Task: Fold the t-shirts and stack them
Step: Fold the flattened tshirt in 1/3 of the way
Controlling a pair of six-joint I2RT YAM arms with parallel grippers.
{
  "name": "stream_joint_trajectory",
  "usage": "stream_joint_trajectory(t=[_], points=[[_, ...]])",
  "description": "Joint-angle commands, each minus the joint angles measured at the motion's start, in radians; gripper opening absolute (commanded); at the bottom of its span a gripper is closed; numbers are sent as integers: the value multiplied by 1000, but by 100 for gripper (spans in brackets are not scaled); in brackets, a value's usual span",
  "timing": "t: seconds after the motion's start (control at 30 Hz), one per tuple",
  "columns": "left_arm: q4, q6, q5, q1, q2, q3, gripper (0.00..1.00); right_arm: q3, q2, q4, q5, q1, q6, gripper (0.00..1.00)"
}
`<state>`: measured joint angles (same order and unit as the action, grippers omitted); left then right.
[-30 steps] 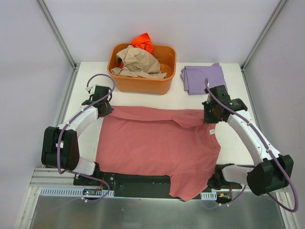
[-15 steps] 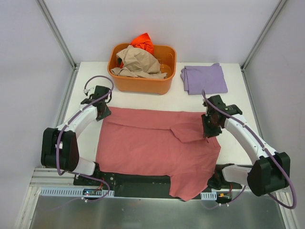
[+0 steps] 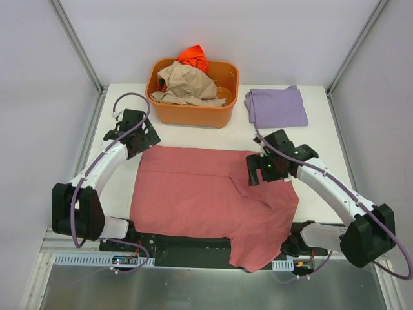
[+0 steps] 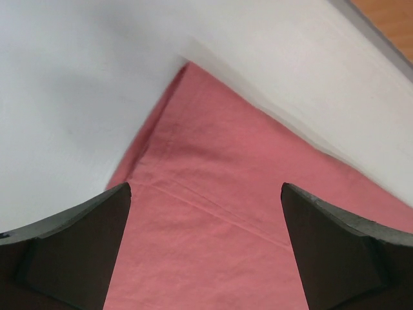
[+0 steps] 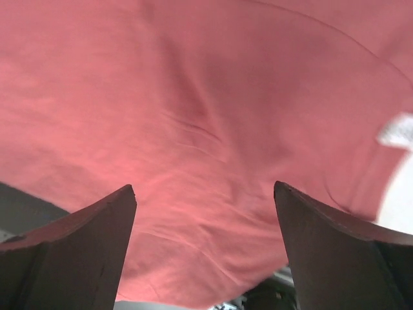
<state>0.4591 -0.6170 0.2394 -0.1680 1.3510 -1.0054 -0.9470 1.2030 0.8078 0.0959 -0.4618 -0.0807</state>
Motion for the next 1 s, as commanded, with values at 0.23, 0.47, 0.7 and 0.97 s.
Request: stream_joint_trajectory(t=[0.23, 0.47, 0.7, 0.97], points=[[-172, 33, -269, 9, 201, 19, 99, -73, 317, -297, 290, -209, 7, 63], [-172, 23, -161, 10, 217, 50, 99, -88, 457, -239, 180, -212, 6, 53], [-165, 23, -118, 12, 227, 64, 99, -110, 487, -205, 2, -198, 6, 48], [-163, 26, -104, 12, 237, 60, 99, -134, 497, -179, -128, -187, -36, 47]])
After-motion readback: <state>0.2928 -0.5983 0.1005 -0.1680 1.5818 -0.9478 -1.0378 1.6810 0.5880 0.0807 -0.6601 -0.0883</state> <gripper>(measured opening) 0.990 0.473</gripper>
